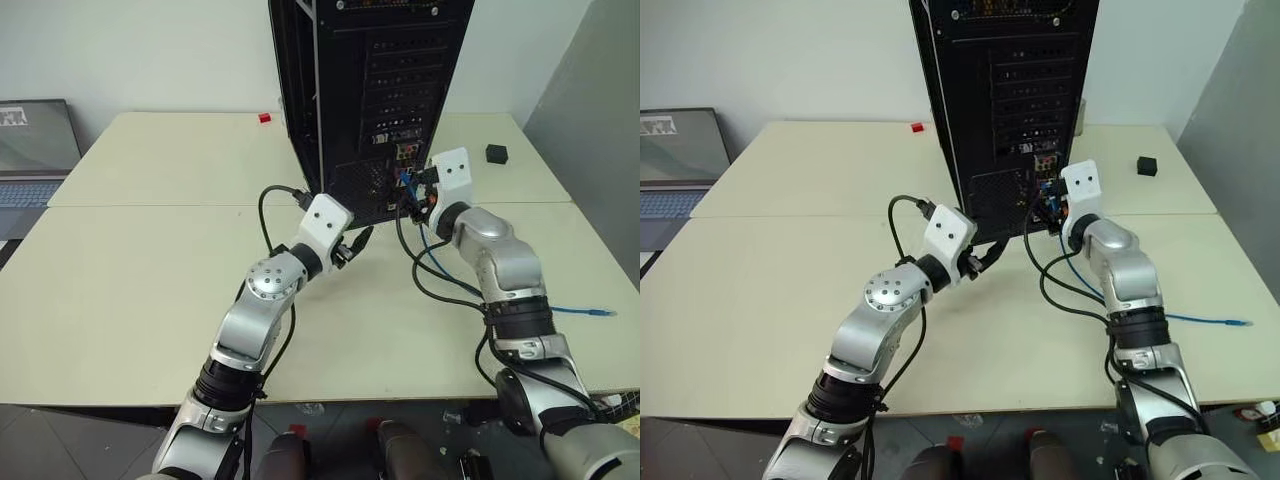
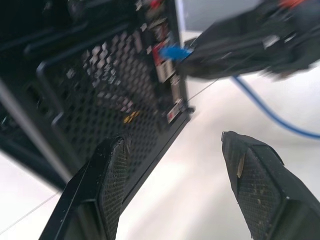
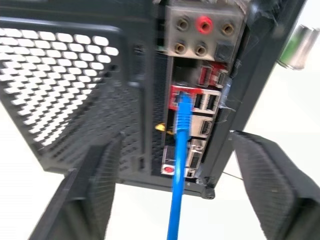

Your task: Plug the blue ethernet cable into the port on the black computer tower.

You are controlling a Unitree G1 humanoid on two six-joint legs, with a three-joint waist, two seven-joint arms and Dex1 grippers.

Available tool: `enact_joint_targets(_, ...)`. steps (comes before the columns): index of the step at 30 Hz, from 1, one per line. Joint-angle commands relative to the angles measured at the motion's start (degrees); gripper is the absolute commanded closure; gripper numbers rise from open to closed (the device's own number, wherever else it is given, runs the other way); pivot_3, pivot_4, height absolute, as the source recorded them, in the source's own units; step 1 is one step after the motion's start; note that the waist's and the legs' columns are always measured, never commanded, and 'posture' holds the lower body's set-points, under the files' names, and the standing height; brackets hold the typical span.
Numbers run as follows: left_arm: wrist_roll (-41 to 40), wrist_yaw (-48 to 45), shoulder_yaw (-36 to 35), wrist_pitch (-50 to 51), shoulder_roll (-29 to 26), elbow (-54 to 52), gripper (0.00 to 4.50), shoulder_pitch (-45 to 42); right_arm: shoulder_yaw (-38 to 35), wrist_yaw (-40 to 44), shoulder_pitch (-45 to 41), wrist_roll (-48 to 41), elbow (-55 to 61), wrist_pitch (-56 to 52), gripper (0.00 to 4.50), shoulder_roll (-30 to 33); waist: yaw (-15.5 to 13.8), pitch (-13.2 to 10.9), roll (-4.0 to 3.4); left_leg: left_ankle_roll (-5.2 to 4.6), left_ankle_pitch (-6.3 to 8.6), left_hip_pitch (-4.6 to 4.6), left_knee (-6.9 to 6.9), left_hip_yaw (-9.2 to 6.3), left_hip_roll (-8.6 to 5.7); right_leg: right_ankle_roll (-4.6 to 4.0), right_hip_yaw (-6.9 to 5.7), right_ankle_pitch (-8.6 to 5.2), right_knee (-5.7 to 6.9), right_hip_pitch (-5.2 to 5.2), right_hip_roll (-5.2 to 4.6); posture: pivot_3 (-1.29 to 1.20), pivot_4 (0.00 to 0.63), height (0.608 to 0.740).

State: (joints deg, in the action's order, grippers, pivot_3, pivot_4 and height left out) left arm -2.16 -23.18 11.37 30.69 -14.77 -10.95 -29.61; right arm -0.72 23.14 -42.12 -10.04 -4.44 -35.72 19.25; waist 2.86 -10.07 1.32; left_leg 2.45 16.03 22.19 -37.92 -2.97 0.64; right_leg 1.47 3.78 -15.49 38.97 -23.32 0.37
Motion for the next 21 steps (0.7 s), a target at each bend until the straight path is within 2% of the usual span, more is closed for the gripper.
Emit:
enact_joint_targets(1,0.3,-2.6,-0.8,1.4,-3.4,-1.3,1.41,-1.6,-0.9,7.3,1.7,-4.7,9.9,-4.0,0.04,5.0,0.0,0.0,0.00,0.00,0.00,0.01,0.00,-0.02,0.00,0.00,-0.01,0.00,-0.01,0.00,0.00,0.00,0.150,0.740)
enact_joint_targets(4,-0.6,-4.8,-1.5,1.9,-5.9,-1.8,1.41,-1.9,-1.7,13.9,3.7,-9.6,15.1,-6.7,0.04,9.2,-0.1,0.0,0.01,0.00,0.00,0.02,-0.01,-0.03,-0.01,0.00,-0.03,0.00,-0.02,0.00,0.00,0.00,0.150,0.740)
enact_joint_targets(11,-5.8,-10.6,-6.0,2.1,-9.8,0.0,1.41,-4.5,-7.1,19.5,6.2,-14.4,18.1,-6.1,0.04,16.9,-0.3,0.0,0.03,0.00,0.00,0.06,-0.04,-0.05,-0.01,0.01,-0.08,-0.01,-0.02,0.00,0.00,0.00,0.150,0.740)
enact_joint_targets(17,-7.3,-12.9,-7.5,2.5,-11.6,1.2,1.41,-5.5,-8.6,23.6,9.7,-14.6,18.0,-1.4,0.04,21.3,-0.6,-0.1,0.05,0.00,0.00,0.06,-0.03,-0.01,-0.01,0.01,-0.06,-0.01,-0.05,0.01,0.00,0.00,0.150,0.740)
enact_joint_targets(21,-9.0,-14.2,-8.2,2.6,-12.1,1.3,1.41,-5.4,-8.6,24.2,10.7,-14.9,17.5,0.0,0.04,22.1,-0.5,-0.1,0.05,0.00,0.00,0.05,-0.04,-0.01,0.00,0.01,-0.04,-0.01,-0.04,0.00,0.00,0.00,0.150,0.740)
